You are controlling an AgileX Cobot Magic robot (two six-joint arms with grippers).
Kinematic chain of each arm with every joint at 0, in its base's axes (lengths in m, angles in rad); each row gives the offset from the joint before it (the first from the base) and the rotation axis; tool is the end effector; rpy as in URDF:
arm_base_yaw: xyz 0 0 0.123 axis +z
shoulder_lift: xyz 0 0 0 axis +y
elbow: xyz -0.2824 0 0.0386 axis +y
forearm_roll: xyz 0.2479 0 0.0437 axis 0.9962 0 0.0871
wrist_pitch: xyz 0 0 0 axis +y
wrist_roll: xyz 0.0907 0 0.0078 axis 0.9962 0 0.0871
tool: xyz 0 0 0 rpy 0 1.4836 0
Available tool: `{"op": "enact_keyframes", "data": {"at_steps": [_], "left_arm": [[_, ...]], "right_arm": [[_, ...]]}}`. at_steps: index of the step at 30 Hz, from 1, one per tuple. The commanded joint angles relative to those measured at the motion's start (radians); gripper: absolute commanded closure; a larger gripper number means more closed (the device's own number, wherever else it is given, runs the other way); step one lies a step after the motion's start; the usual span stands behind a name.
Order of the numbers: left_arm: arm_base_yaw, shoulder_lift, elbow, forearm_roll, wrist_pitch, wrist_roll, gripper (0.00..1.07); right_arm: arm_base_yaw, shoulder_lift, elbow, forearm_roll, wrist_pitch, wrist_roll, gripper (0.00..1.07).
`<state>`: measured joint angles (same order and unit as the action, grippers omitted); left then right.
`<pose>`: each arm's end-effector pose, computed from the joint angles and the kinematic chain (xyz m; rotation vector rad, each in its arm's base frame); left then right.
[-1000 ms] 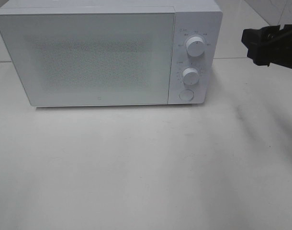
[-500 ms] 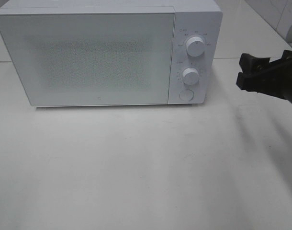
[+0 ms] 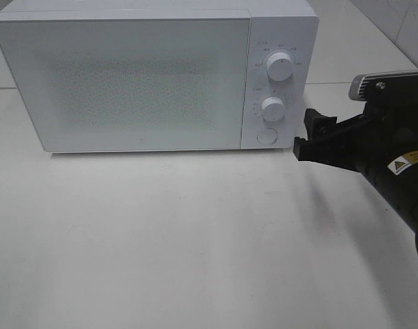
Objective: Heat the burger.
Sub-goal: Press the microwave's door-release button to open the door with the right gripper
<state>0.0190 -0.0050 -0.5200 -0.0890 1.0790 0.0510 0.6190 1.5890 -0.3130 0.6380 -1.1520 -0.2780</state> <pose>-0.0088 -0.0073 0.2814 0.0390 2.0346 -0.0623 0.2188 0.0951 0.1706 -0.0779 1.6730 -0.0096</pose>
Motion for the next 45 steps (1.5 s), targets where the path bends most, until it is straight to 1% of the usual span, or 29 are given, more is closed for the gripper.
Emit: {"op": "enact_keyframes", "data": {"at_steps": [1,2,4,5,8,10,20,24,28,30,31,32,34,35,36,37,38,39,40,41,42,43,44,45], "left_arm": [[0.001,-0.019,0.004,0.003,-0.010,-0.006,0.09],[0.001,-0.019,0.004,0.003,-0.010,-0.006,0.09],[0.001,-0.019,0.004,0.003,-0.010,-0.006,0.09],[0.001,-0.019,0.004,0.003,-0.010,-0.006,0.09],[0.001,-0.019,0.004,0.003,-0.010,-0.006,0.09],[0.001,-0.019,0.004,0.003,-0.010,-0.006,0.09],[0.001,-0.019,0.004,0.003,-0.010,-0.006,0.09],[0.001,-0.019,0.004,0.003,-0.010,-0.006,0.09],[0.001,-0.019,0.004,0.003,-0.010,-0.006,0.09],[0.001,-0.019,0.004,0.003,-0.010,-0.006,0.09],[0.001,-0.019,0.004,0.003,-0.010,-0.006,0.09],[0.001,-0.019,0.004,0.003,-0.010,-0.006,0.09],[0.001,-0.019,0.004,0.003,-0.010,-0.006,0.09],[0.001,-0.019,0.004,0.003,-0.010,-0.006,0.09],[0.001,-0.019,0.004,0.003,-0.010,-0.006,0.09],[0.001,-0.019,0.004,0.003,-0.010,-0.006,0.09],[0.001,-0.019,0.004,0.003,-0.010,-0.006,0.09],[0.001,-0.019,0.004,0.003,-0.010,-0.006,0.09],[0.001,-0.019,0.004,0.003,-0.010,-0.006,0.09],[0.001,-0.019,0.004,0.003,-0.010,-0.006,0.09],[0.001,-0.019,0.004,0.003,-0.010,-0.006,0.09],[0.001,-0.019,0.004,0.003,-0.010,-0.006,0.09],[0.001,-0.019,0.004,0.003,-0.010,-0.006,0.09],[0.001,-0.019,0.004,0.003,-0.010,-0.006,0.09]], "right_arm": [[0.067,0.031,-0.019,0.072,-0.037,-0.009,0.32],[0.091,0.047,-0.030,0.092,-0.037,-0.009,0.32],[0.101,0.053,-0.034,0.100,-0.036,-0.009,0.32],[0.126,0.066,-0.045,0.121,-0.036,-0.009,0.32],[0.136,0.068,-0.051,0.135,-0.035,-0.009,0.32],[0.177,0.083,-0.065,0.183,-0.036,-0.009,0.32],[0.199,0.109,-0.068,0.216,-0.024,0.014,0.32],[0.199,0.109,-0.068,0.212,-0.027,0.051,0.32],[0.199,0.109,-0.068,0.212,-0.027,0.142,0.32],[0.199,0.109,-0.068,0.213,-0.027,0.251,0.32],[0.199,0.109,-0.068,0.213,-0.027,0.251,0.32],[0.199,0.109,-0.068,0.212,-0.025,0.333,0.32],[0.199,0.109,-0.068,0.212,-0.024,0.375,0.32],[0.199,0.109,-0.068,0.212,-0.023,0.489,0.32],[0.199,0.109,-0.068,0.212,-0.023,0.489,0.32],[0.199,0.109,-0.068,0.212,-0.023,0.601,0.32],[0.199,0.109,-0.068,0.212,-0.023,0.601,0.32],[0.199,0.109,-0.068,0.212,-0.023,0.665,0.32],[0.199,0.109,-0.068,0.212,-0.023,0.800,0.32],[0.199,0.109,-0.068,0.212,-0.023,0.800,0.32],[0.199,0.109,-0.068,0.212,-0.023,0.923,0.32],[0.199,0.109,-0.068,0.212,-0.023,0.975,0.32],[0.199,0.109,-0.068,0.212,-0.023,0.975,0.32],[0.199,0.109,-0.068,0.212,-0.023,1.093,0.32]]}}
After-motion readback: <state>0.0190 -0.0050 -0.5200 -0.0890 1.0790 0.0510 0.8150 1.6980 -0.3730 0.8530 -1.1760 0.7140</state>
